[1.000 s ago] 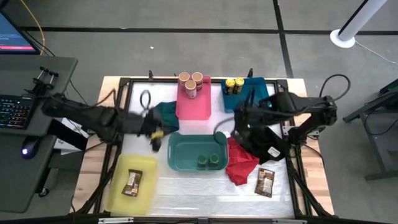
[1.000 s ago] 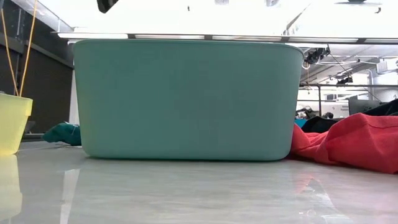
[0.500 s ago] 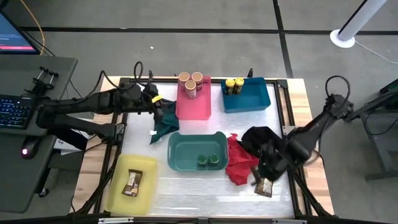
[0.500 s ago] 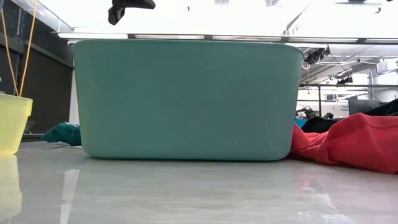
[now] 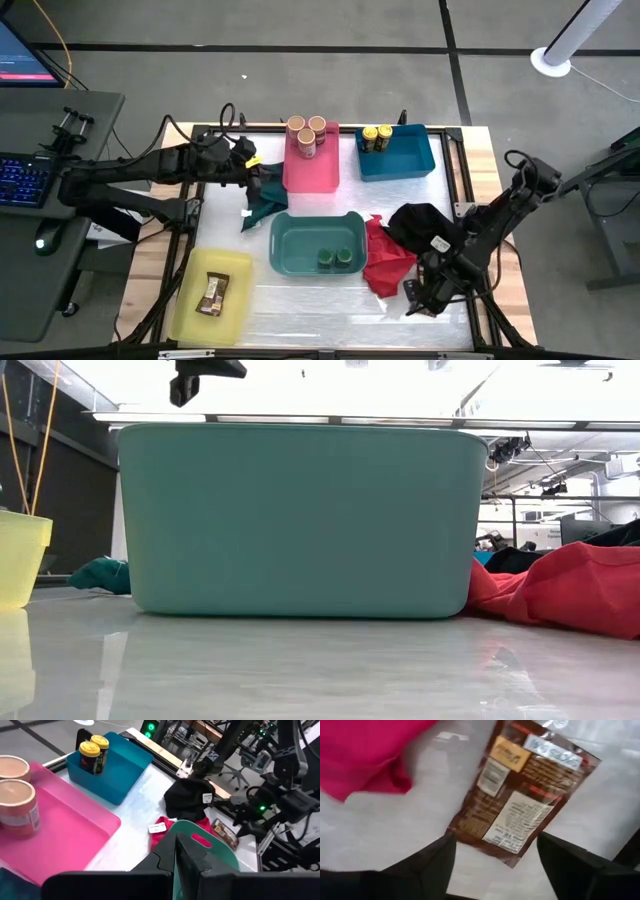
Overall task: Sort spices by type
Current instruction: Put the orange seasoning pack into the yellow bin
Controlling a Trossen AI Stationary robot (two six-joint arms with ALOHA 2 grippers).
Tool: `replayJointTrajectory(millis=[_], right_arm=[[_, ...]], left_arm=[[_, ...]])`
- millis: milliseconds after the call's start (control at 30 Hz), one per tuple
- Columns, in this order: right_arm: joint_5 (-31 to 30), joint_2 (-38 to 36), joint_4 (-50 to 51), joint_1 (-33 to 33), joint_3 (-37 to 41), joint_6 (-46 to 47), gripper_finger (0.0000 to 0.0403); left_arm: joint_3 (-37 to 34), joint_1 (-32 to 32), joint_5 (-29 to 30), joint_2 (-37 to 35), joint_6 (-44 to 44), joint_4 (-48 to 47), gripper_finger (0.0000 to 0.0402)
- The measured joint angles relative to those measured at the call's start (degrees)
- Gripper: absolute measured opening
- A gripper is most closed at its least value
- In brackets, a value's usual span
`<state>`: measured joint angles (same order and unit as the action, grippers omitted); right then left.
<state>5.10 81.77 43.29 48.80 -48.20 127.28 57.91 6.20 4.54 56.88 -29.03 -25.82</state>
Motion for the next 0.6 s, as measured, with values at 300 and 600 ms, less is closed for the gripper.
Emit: replayJointTrajectory(millis=[300, 600], right_arm=[[5.14, 3.56, 2.01, -1.62, 2.38, 3.82, 0.03], [6.36, 8.28, 0.93, -2.71, 2.07, 3.22, 0.03]], left_arm=[[0.0, -2.04, -0.1, 0.0, -1.05, -0.75, 0.0001], [0.0, -2.19, -2.61, -0.31, -1.69, -3.56, 0.0001]])
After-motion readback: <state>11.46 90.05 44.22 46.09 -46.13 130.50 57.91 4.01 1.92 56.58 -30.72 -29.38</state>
